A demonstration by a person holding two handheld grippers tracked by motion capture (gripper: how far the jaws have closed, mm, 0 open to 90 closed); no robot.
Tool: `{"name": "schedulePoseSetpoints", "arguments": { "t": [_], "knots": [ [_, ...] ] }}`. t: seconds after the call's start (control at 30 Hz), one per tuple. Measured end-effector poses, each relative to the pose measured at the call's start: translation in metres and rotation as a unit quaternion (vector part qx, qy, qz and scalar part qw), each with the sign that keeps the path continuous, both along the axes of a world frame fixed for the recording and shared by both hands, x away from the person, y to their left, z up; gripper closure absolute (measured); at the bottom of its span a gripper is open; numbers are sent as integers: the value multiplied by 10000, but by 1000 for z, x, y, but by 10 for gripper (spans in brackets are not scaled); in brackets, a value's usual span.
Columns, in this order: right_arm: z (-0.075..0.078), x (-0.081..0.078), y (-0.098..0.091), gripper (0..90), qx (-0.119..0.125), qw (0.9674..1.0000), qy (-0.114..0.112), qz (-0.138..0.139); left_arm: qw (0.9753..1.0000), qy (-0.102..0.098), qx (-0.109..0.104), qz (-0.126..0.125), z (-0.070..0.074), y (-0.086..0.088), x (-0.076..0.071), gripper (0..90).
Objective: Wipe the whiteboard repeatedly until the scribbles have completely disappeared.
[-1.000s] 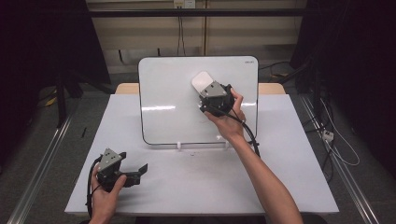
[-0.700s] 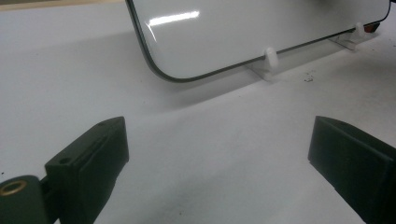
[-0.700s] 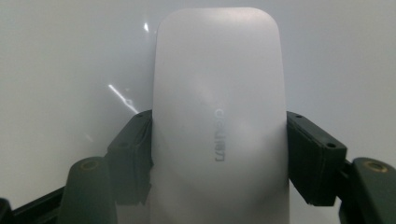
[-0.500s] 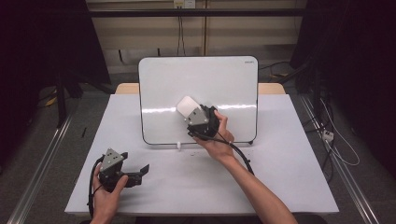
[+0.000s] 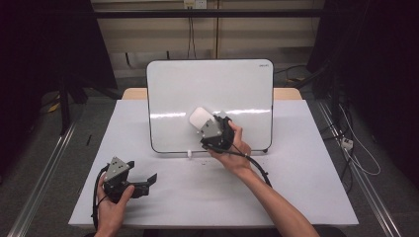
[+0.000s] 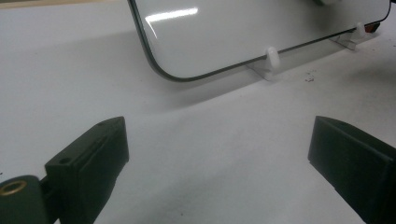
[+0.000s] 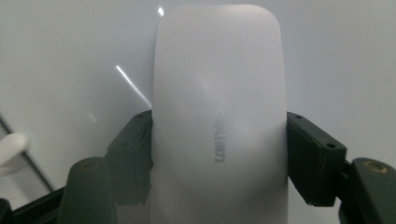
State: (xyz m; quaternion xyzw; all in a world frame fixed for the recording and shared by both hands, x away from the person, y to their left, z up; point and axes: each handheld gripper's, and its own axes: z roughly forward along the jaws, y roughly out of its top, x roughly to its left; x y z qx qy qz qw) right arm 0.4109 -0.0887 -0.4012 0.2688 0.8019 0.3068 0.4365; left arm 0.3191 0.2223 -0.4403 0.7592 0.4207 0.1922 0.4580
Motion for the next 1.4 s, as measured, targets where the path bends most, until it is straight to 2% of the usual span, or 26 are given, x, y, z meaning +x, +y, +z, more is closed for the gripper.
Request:
{"name": "schedulePoseSetpoints", "arguments": {
  "t": [0.17, 0.3, 0.7, 0.87, 0.93, 1.0, 1.07, 1.2, 1.4],
  "knots": [
    [23, 20, -24, 315, 367, 9988, -45, -323, 10000, -6, 7, 8, 1, 0, 0, 50],
    [40, 35, -34, 315, 523, 9973, -59, -518, 10000, -7, 15, 9, 0, 0, 0, 50],
    [77, 68, -36, 314, 932, 9919, -134, -856, 10000, -6, 1, -14, 1, -1, 0, 50],
    [74, 67, -30, 315, 959, 9911, -177, -901, 10000, -3, -22, -22, 0, 0, 1, 50],
    [69, 63, -21, 315, 876, 9929, -167, -792, 10000, 4, -3, -31, 0, -1, 1, 50],
    [61, 58, -9, 315, 681, 9957, -136, -612, 10000, -8, -7, -57, 1, -2, 0, 50],
    [54, 54, 2, 315, 613, 9968, -115, -492, 10000, -9, 18, -53, 1, -2, 0, 50],
    [44, 46, 19, 315, 496, 9982, -102, -315, 10000, 5, 8, -31, 0, -2, 0, 50],
    [29, 33, 33, 315, 321, 9994, -66, -87, 10000, 8, 20, -45, 0, -2, 0, 50]
  ]
}}
